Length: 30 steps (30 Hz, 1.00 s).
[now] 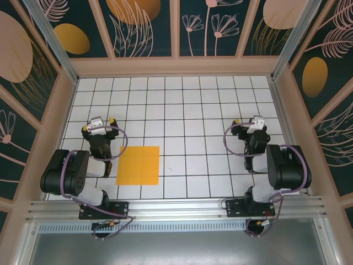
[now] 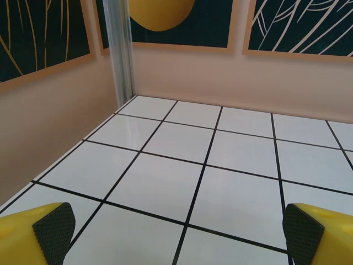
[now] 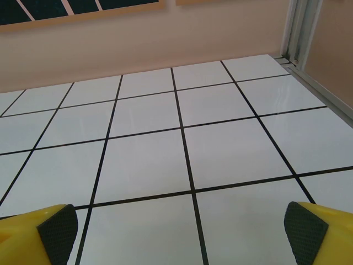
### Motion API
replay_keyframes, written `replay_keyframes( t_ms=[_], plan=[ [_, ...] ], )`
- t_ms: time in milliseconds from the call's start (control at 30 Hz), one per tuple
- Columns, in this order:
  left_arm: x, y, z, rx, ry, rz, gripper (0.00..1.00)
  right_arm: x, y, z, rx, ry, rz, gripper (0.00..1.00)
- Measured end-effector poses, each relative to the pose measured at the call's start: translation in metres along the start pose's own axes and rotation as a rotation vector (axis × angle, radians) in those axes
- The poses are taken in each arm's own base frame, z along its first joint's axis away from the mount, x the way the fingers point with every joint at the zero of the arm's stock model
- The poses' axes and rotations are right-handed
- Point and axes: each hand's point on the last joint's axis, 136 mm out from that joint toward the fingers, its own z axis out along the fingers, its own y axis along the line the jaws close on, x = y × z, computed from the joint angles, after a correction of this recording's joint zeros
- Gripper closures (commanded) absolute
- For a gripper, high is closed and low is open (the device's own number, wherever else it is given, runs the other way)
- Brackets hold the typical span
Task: Fold a paper plane with a square sheet of paper (fold left side to right side)
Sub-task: Move the square sheet of paper to the center of the table.
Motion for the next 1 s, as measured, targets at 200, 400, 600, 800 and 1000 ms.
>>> replay_keyframes(
  t_ms=[200, 400, 600, 800, 1000],
  plan=[
    [0.0, -0.001, 0.0, 0.003, 0.0, 0.0, 0.01, 0.0, 0.0, 0.0, 0.0, 0.0, 0.0, 0.01],
    [0.0, -0.001, 0.0, 0.003, 0.0, 0.0, 0.02, 0.0, 0.0, 0.0, 0.0, 0.0, 0.0, 0.01],
    [-0.009, 0.002, 0.003, -0.024, 0.031, -0.017, 0.01, -0.004, 0.0, 0.003, 0.003, 0.009, 0.006, 0.01],
    [-0.099, -0.008, 0.026, -0.055, 0.035, -0.196, 0.02, -0.057, 0.008, 0.008, -0.006, -0.013, 0.051, 0.01],
    [-0.092, -0.038, 0.013, 0.043, 0.314, -0.335, 0.01, -0.086, 0.063, 0.0, -0.116, 0.044, 0.09, 0.01]
  ],
)
